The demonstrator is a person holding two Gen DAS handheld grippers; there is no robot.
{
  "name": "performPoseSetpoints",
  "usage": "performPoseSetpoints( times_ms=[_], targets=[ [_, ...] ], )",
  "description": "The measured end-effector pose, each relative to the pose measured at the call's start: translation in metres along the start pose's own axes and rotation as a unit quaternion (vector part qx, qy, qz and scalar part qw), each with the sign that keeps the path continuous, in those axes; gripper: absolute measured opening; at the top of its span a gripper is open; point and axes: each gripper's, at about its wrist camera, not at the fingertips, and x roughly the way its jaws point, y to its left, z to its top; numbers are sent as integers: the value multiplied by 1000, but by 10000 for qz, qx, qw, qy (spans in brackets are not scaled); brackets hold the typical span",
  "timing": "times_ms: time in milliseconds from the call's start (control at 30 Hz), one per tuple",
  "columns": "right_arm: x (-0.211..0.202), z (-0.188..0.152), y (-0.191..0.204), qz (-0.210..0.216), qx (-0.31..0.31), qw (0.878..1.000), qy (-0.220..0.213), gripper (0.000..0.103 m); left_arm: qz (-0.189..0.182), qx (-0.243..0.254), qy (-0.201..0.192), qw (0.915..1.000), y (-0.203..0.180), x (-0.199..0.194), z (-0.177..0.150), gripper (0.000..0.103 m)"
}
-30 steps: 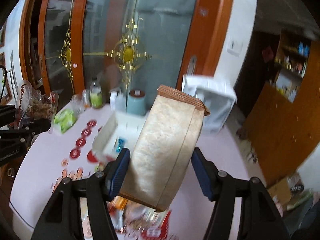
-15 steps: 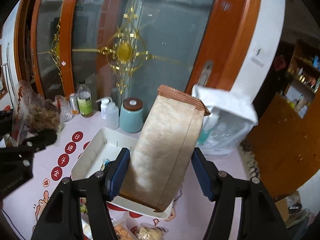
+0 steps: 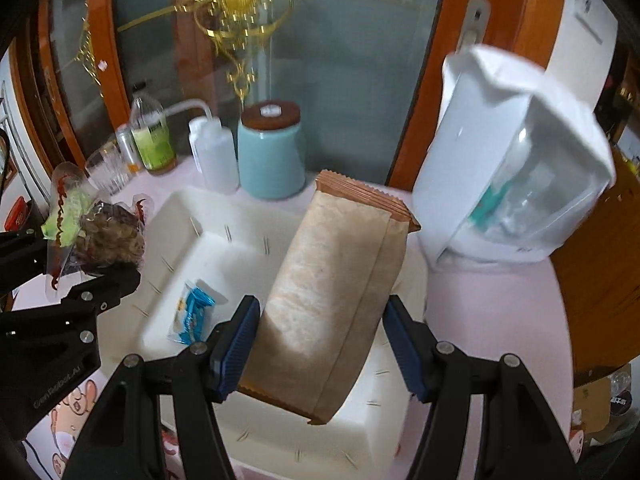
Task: Organize snacks
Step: 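Lower both held snacks into the white tray and open both grippers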
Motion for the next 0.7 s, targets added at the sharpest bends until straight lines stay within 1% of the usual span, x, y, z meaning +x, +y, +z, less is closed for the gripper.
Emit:
performPoseSetpoints(
  times_ms=[133, 200, 233, 267, 300, 333, 367, 400, 467, 533, 600, 700],
  targets=[
    [30, -6, 3, 80, -9, 9997, 237, 64, 10, -7, 246, 9997, -2, 34, -3, 30],
    [42, -10, 3, 218, 53, 9991, 372, 64, 0, -56, 356, 9994, -2, 46, -6, 31],
    [47, -11, 1, 288, 112, 9987, 412, 63, -7, -81, 391, 9992, -1, 52, -7, 39],
    [53, -13, -1, 329, 215, 9981, 466, 63, -6, -99, 429, 9990, -1, 58, -8, 60],
    [56, -14, -5, 442, 329, 9972, 499, 64, 54, -134, 440, 9989, 0, 62, -8, 71],
    [58, -15, -8, 540, 422, 9963, 512, 70, 164, -172, 428, 9988, 1, 63, -9, 82],
    [59, -16, -10, 559, 490, 9959, 507, 77, 192, -209, 435, 9987, 3, 65, -10, 87],
    [58, -17, -13, 555, 530, 9959, 482, 80, 113, -261, 470, 9985, 5, 68, -10, 88],
    [55, -18, -15, 588, 543, 9958, 440, 81, -70, -394, 570, 9976, 10, 70, -12, 88],
    [51, -19, -16, 590, 540, 9959, 434, 81, -22, -430, 574, 9974, 12, 69, -13, 90],
    [46, -19, -17, 609, 560, 9957, 406, 81, 50, -350, 499, 9981, 12, 65, -13, 92],
    [36, -19, -17, 613, 584, 9957, 368, 81, -6, -348, 474, 9983, 11, 57, -14, 92]
  ],
)
